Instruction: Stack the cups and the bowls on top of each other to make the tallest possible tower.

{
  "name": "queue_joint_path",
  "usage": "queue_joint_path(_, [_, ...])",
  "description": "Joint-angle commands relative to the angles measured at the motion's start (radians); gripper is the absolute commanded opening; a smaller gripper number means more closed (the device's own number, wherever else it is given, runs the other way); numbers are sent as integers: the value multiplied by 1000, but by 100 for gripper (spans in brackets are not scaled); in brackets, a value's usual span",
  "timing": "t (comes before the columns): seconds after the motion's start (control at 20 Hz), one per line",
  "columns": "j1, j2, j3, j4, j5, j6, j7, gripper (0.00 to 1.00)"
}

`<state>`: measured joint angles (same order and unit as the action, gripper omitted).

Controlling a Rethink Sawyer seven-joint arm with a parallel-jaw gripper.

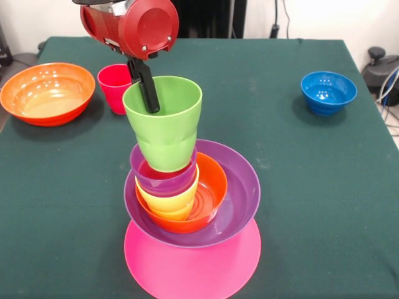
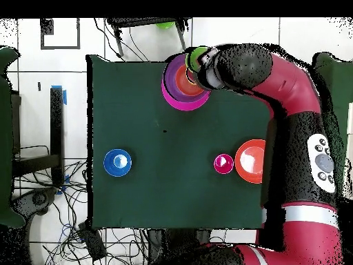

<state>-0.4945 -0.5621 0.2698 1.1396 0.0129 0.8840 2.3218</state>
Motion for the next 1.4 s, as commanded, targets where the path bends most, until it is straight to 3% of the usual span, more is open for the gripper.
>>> queue_joint_path(0.05, [-11, 51, 70, 112, -74, -62, -184, 0])
queue_joint_path(1.4, [-17, 71, 82, 98, -88, -52, -185, 0])
